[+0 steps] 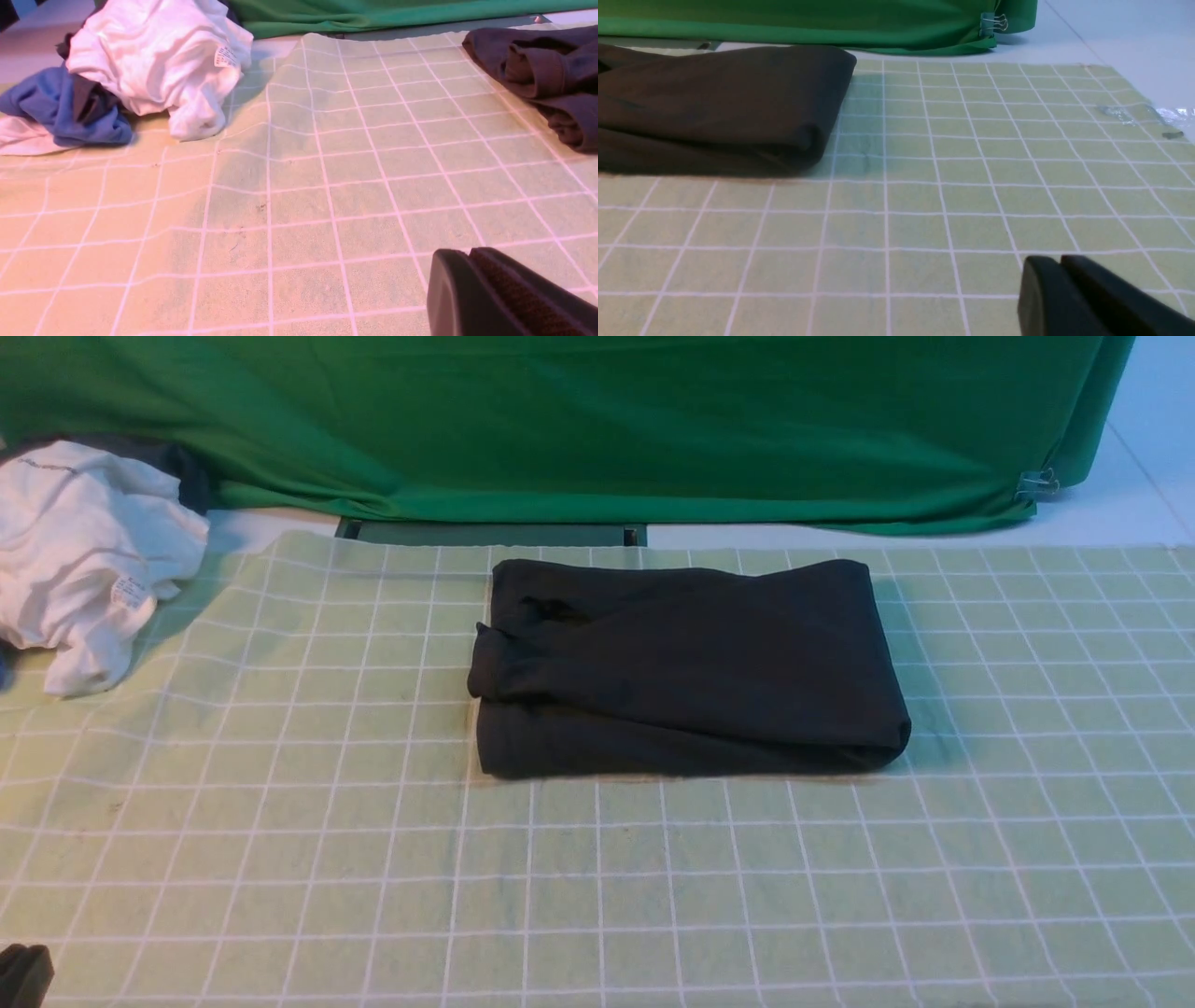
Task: Fold a long-sleeved shirt over a green coffee tablecloth.
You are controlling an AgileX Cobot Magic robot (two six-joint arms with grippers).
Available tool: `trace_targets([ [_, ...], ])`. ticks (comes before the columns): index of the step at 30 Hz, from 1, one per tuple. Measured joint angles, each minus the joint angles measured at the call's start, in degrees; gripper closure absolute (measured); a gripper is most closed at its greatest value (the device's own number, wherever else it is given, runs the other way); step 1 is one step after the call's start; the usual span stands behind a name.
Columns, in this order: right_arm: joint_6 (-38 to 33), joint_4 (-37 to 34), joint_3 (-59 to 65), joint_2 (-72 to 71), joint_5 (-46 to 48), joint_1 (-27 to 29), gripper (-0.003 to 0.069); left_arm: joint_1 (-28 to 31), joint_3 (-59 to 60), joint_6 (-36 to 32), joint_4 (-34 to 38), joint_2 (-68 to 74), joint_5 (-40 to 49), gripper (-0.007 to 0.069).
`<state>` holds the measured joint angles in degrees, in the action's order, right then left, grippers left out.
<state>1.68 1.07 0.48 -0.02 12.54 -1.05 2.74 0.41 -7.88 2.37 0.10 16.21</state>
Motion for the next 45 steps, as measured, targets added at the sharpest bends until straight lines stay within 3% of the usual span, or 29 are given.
trace_targets([
  [9, 0.0, 0.0, 0.0, 0.0, 0.0, 0.0, 0.0558, 0.0, 0.0, 0.14, 0.0, 0.0, -5.89, 0.0654],
  [45, 0.02, 0.0, 0.0, 0.0, 0.0, 0.0, 0.0471, 0.0, 0.0, -0.99, -0.83, 0.0, -6.02, 0.0653],
])
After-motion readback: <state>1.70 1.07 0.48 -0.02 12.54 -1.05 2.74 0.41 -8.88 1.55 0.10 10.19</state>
